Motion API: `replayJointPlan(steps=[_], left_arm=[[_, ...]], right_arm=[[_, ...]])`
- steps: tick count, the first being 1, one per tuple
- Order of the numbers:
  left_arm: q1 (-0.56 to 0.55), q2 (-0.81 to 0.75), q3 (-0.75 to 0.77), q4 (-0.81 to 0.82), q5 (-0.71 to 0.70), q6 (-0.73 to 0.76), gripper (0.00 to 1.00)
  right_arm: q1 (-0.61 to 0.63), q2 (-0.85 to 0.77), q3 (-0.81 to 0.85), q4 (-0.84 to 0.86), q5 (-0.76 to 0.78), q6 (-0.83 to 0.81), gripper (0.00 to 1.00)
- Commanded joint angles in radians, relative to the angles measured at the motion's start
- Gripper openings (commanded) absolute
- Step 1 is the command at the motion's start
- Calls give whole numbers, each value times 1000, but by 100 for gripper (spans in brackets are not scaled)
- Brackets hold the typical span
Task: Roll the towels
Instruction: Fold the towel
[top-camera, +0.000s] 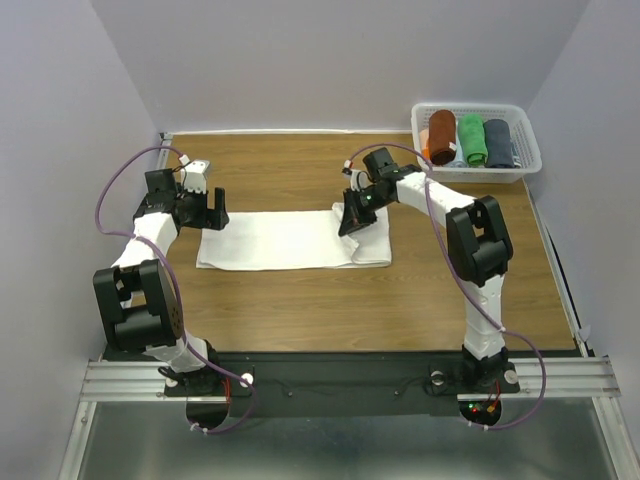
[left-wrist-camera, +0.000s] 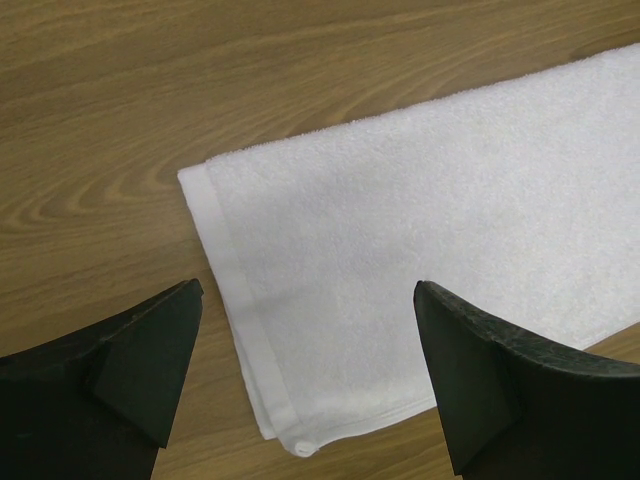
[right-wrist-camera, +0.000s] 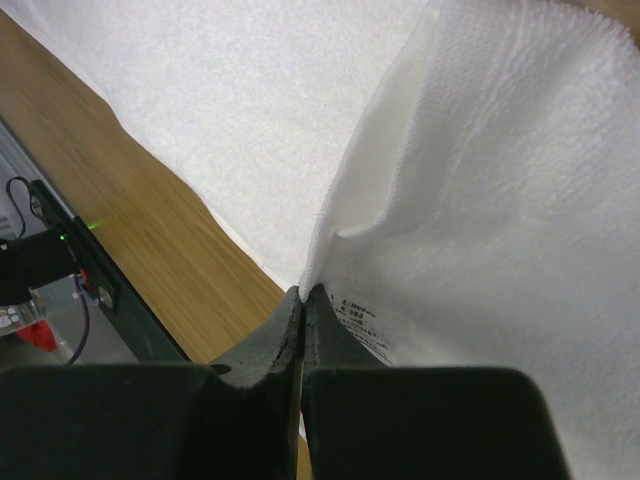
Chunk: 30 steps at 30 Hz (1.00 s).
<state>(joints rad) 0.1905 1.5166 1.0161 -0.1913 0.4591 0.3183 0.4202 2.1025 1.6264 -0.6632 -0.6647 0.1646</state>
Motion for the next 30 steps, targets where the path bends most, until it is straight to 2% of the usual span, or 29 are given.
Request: replayJointPlan(steps=[1,16,30], left_arm=[[-3,-33,-2,30,9,-16,99],[-3,-36,-11,38,-4,-7,99],[-3,-39,-28,47,-10,-7,99]], right_arm=[[29,22,70,77,-33,55,0],[92,36,130,99,-65,116,1],[100,129,156,117,-75,145,1]])
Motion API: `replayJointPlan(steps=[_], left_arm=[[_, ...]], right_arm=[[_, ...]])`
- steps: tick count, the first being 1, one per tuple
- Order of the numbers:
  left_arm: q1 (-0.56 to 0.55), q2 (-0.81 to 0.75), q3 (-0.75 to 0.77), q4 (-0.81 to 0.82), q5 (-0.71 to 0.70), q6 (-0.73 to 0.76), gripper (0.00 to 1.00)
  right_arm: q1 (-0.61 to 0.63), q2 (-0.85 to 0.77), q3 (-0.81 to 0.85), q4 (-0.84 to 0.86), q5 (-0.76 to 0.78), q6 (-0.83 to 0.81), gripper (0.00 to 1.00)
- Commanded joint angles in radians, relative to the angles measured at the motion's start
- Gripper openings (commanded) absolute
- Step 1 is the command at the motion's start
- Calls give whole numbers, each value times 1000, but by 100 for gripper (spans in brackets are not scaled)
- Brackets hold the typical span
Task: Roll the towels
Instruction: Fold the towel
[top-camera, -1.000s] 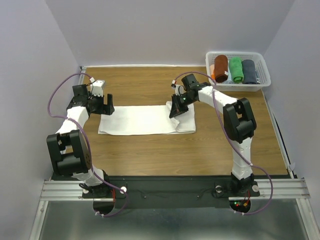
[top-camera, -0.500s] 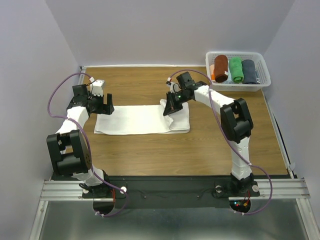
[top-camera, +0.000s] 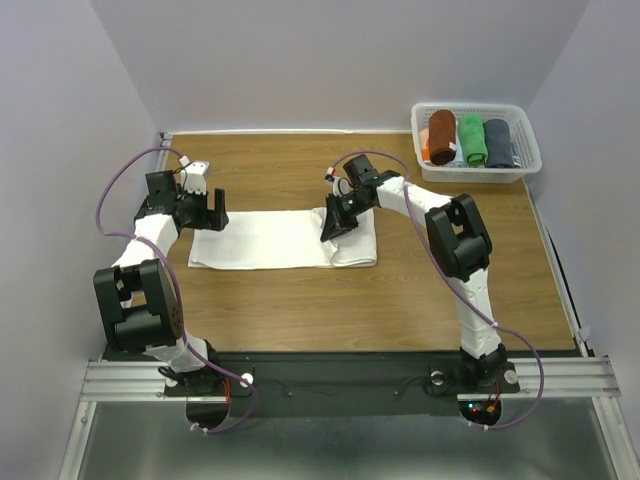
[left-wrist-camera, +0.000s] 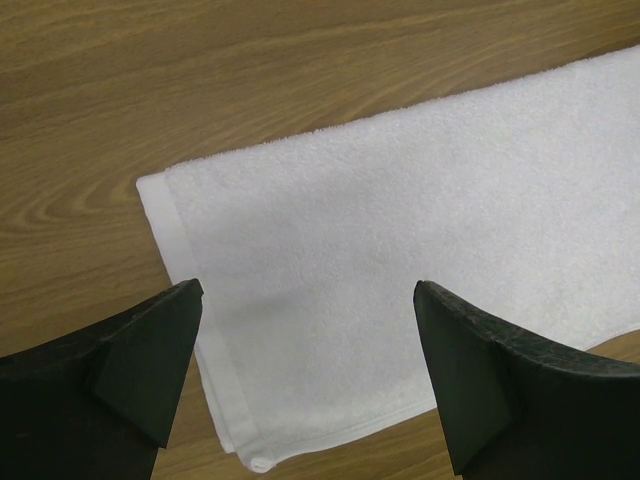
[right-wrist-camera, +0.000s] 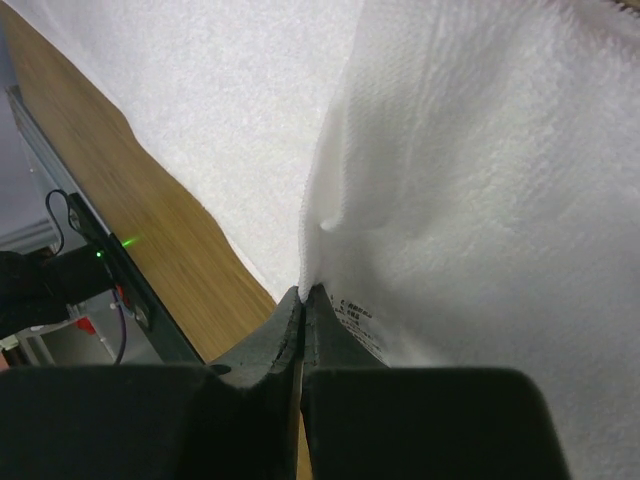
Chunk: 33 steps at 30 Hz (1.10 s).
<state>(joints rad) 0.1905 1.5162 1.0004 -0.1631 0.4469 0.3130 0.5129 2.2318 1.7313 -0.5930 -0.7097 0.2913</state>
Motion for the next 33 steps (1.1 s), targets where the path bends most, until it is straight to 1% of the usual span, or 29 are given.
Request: replayJointPlan(steps=[1,10,18,19,21,22,23,24,29,32,33], left_arm=[[-5,-39,-14,22,3,-2,99],[-3,-48,-19,27,6,3,99],[-3,-48,-16,28,10,1,99],[-3,-50,-17,27,9,8,99],[-3,-50,-13,22,10,15,99],[-3,-45,-9,-1,13,26,99],[-3,-45,-9,-12,15,31,99],[-3,-44,-14,-22,15,37,99],[-2,-51,-48,-73,-19,101,99],[-5,-47,-51,-108,-36,132,99],[-5,-45,-49,-133,-54,161,99]], right_arm=[[7,5,53,48,-30,23,0],[7,-41,57,74,-42,43,0],[13,-9,48,119,-36,45,1],[16,2,51,119,-45,42,3],[22,9,51,117,-57,37,27],[21,3,50,116,-63,31,49],[21,-9,45,116,-57,25,58],[21,-24,40,114,-53,17,64],[-5,-167,-1,84,-45,-47,75],[-37,-233,-15,49,-51,-96,75],[-48,-239,-13,10,-44,-115,72]])
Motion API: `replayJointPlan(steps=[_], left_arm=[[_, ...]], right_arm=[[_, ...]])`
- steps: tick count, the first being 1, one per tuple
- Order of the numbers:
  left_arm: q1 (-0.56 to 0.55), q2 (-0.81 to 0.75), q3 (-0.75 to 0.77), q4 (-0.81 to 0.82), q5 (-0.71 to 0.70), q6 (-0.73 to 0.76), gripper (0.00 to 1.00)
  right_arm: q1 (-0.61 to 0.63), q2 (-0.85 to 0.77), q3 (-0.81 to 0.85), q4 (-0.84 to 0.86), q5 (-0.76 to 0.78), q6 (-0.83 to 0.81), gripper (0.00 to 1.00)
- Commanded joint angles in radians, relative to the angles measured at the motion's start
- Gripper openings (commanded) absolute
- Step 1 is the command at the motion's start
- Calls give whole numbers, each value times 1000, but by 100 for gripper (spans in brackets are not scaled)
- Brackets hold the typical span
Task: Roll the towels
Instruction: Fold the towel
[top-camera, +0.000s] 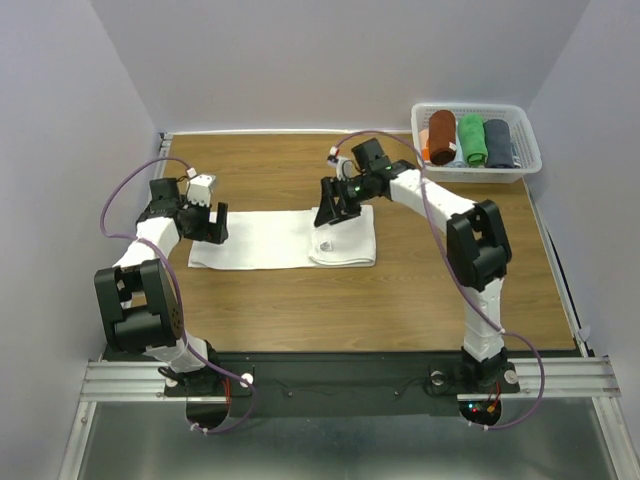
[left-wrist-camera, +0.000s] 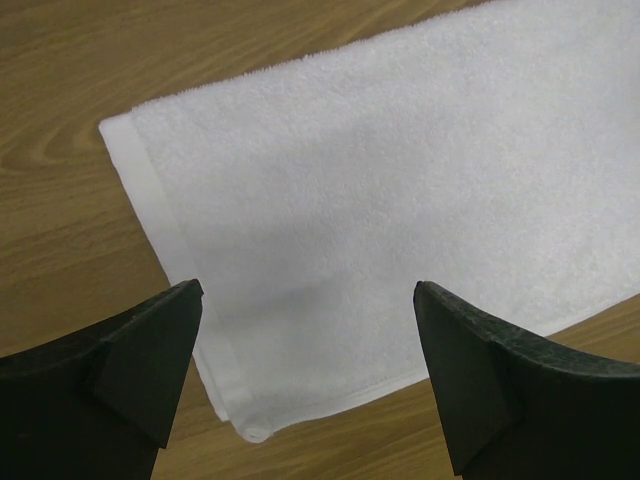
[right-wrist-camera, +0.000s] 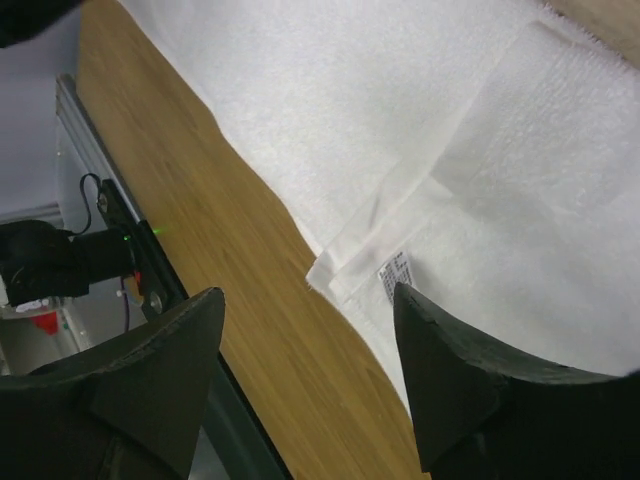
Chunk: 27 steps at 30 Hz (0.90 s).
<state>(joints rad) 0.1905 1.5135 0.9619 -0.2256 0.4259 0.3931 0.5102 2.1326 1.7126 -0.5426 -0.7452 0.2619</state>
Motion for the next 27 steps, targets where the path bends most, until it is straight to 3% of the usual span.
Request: replayJointPlan(steps=[1,3,6,9,13,16,20,25,27], left_arm=[[-9,-35,-3,-93,-41,96,99],[-20,-13,12,-135,-59,125,98],[-31,19,12,-196,-120,181,87],[-45,54,11,-201,-157,173,71],[-49,135,54,-178,-167,132,65],[-51,220,116,-176,-174,104,60],[-57,351,222,-173,-188,92,59],[-94,522,469,-198,-173,82,59],[-127,615,565,-215,-176,85,59]], right_arm=[[-58,-145,10,-68,27,-111,69],[-93,-148,28,-147,91,-205,64],[-121,-122,21,-204,271,-356,42],[-119,-93,2,-212,335,-414,32],[-121,-17,11,-211,357,-461,19],[-119,24,10,-211,359,-463,14],[-121,-2,-111,-206,339,-452,14],[-116,-91,-304,-188,232,-412,13],[-105,-123,-358,-172,112,-408,15]])
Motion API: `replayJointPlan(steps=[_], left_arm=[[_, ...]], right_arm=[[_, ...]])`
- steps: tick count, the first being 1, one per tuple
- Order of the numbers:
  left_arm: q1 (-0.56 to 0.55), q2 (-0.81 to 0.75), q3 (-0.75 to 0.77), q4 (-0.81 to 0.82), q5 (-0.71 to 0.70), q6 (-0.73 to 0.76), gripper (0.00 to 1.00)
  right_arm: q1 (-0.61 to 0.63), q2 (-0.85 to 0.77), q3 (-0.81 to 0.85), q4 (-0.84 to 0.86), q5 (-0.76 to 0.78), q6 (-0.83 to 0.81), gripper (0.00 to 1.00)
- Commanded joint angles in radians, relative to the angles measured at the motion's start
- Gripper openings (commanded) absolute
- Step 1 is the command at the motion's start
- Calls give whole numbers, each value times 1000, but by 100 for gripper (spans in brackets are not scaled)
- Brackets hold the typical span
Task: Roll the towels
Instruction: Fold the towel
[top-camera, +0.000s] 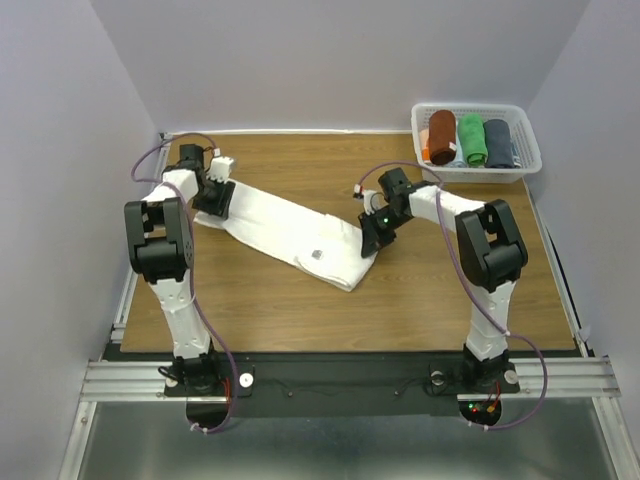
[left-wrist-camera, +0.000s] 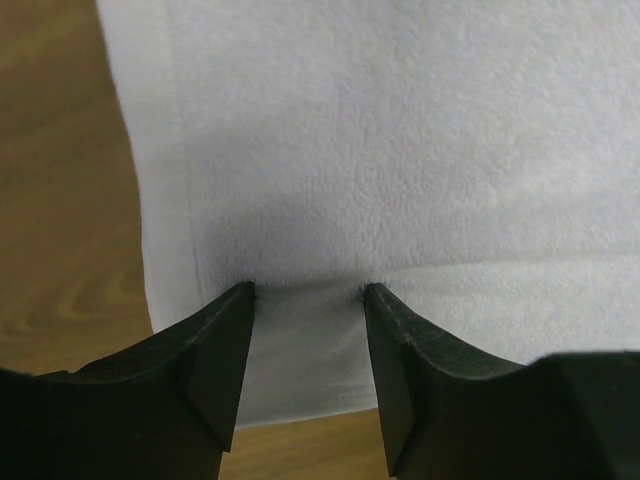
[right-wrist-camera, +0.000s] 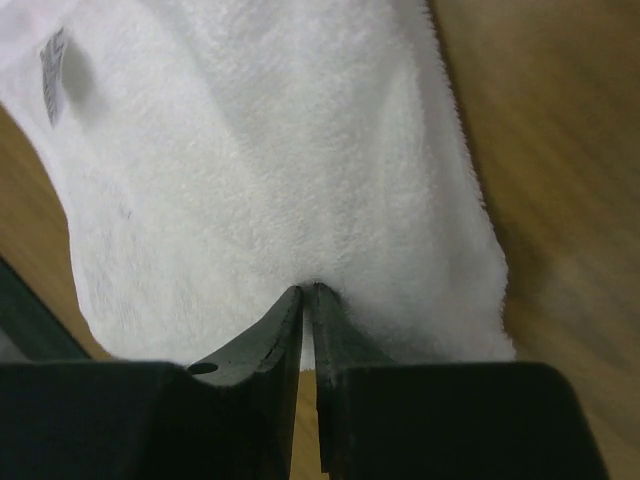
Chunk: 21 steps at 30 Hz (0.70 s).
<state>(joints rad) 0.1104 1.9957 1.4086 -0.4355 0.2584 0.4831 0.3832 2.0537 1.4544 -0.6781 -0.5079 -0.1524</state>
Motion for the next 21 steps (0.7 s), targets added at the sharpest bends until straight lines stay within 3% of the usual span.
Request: replayJointPlan(steps=[1,5,8,10,12,14,17,21], left_arm=[[-86,168,230,-28,2,2,59],[-196,384,559,-97,31,2,63],[-259,510,823,-137,50,-3,70],[-275,540,950,-144,32,-11,82],[-275,500,945,-97,13,-23,92],[-268,425,828,24,-8,-26,99],[-261,208,634,151,27,-38,99],[-261,52,451,224,117,-77,99]], right_arm=[[31,-62,-147,-34,-173,2,17],[164,-150,-206,23,-401,-17,26],[253,-162,-190,110,-417,28,31],[258,-158,-171,109,-429,45,31],[253,-190,-164,106,-403,50,32],[244,-230,-180,107,-380,47,32],[220,-282,-195,110,-342,62,33],[180,-276,-204,110,-279,48,32]])
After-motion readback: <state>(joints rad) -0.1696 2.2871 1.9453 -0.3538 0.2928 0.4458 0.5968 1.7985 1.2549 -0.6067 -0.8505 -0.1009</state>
